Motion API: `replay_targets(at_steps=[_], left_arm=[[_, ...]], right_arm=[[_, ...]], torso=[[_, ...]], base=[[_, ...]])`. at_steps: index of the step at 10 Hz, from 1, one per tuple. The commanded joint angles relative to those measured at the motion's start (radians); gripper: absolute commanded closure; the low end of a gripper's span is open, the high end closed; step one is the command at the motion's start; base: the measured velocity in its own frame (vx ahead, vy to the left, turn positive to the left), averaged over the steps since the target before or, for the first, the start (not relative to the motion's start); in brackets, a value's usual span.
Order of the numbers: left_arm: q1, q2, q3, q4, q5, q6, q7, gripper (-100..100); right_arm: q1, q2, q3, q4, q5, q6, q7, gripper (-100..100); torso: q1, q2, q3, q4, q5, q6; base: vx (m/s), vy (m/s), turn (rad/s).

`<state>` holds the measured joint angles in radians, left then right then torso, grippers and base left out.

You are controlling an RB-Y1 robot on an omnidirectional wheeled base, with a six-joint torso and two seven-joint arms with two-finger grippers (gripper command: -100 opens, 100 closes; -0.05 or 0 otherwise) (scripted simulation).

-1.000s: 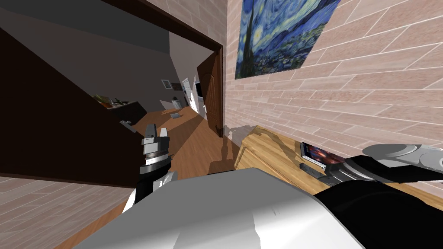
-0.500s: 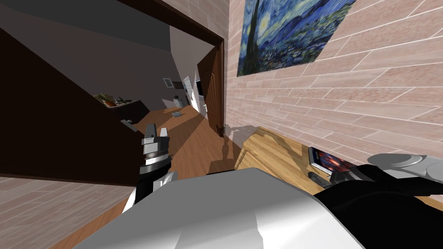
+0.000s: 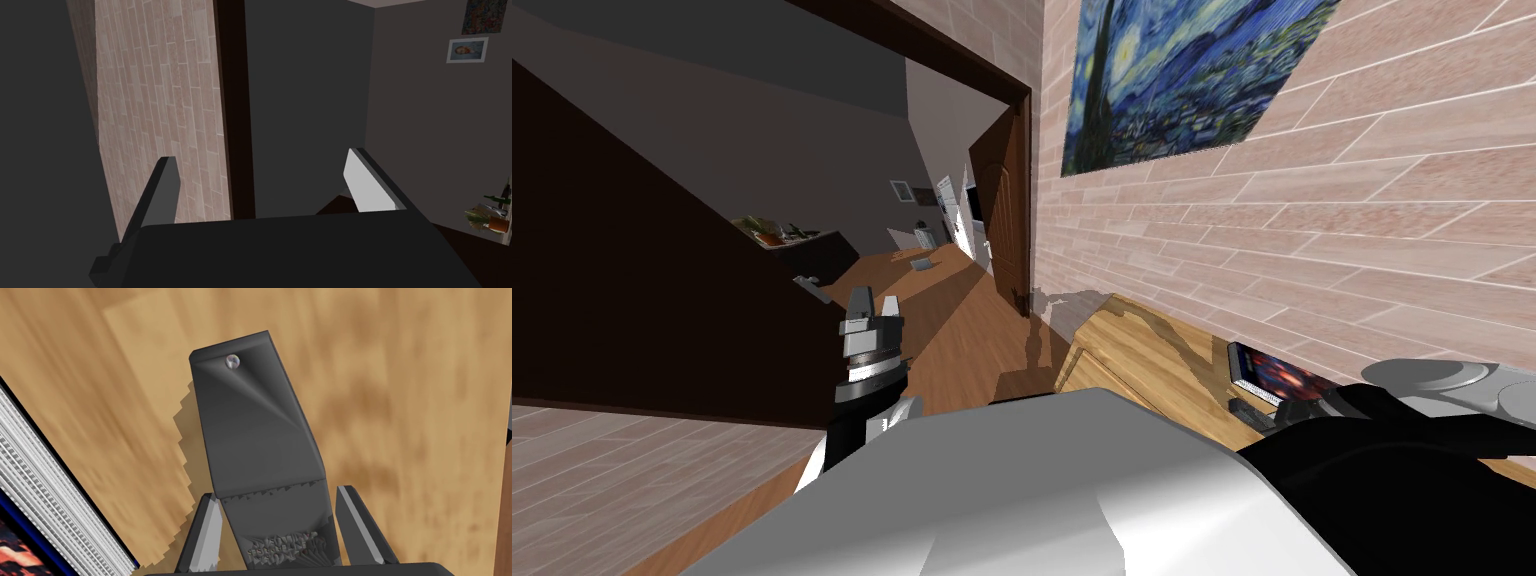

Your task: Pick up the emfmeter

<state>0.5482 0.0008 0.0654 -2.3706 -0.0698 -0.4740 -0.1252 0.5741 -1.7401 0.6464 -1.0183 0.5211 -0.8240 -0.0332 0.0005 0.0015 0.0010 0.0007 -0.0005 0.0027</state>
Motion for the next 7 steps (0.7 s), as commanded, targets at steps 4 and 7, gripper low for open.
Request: replay_targets(at_steps=[4, 7], left_arm=[[0.000, 0.000, 0.000, 0.000, 0.000, 0.000, 0.000, 0], [0.000, 0.000, 0.000, 0.000, 0.000, 0.000, 0.000, 0]], right_arm=[[0.017, -0.028, -0.003, -0.021, -0.025, 0.004, 0.001, 100], [0.027, -0.064, -0.006, -0.043, -0.045, 0.000, 0.000, 100]], torso=[[0.000, 0.000, 0.000, 0.000, 0.000, 0.000], [0.002, 0.001, 0.001, 0.000, 0.002, 0.000]], base=[[-0.002, 0.001, -0.011], [-0.011, 0.009, -0.055]])
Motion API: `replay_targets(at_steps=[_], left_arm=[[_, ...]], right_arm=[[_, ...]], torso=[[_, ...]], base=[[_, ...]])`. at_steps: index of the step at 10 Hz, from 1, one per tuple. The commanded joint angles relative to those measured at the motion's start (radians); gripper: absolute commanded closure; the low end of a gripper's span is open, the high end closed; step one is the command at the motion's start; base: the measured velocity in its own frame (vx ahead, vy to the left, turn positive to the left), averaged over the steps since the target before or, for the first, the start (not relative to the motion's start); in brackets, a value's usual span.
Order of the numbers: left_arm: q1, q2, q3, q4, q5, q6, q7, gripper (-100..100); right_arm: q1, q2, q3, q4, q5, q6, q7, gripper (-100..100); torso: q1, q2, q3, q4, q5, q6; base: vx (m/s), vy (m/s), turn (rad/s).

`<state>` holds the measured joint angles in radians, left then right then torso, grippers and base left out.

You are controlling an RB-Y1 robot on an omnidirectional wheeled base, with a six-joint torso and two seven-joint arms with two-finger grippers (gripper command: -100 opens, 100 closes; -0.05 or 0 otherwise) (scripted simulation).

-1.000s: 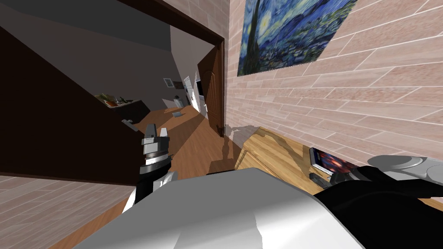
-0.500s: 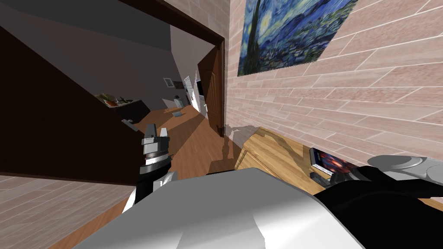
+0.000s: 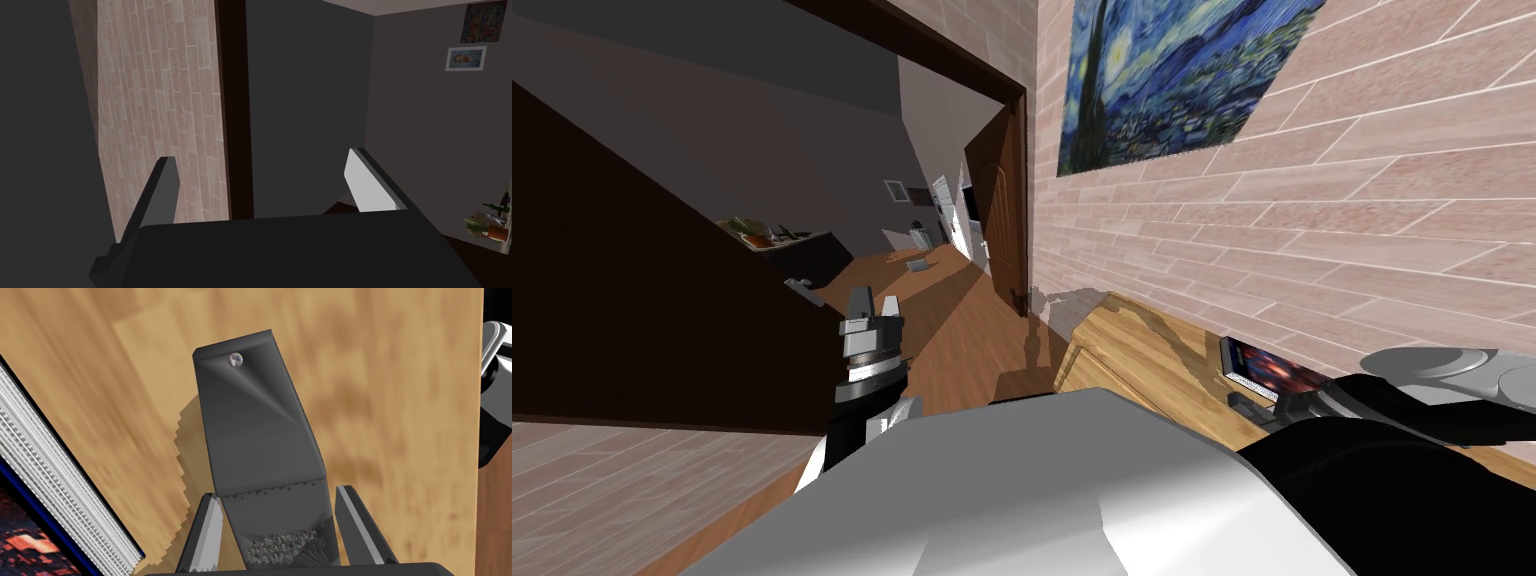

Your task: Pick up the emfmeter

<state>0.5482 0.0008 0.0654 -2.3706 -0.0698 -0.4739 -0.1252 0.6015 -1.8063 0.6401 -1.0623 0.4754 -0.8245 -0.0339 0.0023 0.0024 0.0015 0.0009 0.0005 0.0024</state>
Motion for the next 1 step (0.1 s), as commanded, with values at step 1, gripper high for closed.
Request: replay_targets(at_steps=[1], left_arm=[[0.000, 0.000, 0.000, 0.000, 0.000, 0.000, 0.000, 0]], right_arm=[[0.000, 0.000, 0.000, 0.000, 0.000, 0.000, 0.000, 0]], torso=[[0.000, 0.000, 0.000, 0.000, 0.000, 0.000]], base=[[0.000, 0.000, 0.000]])
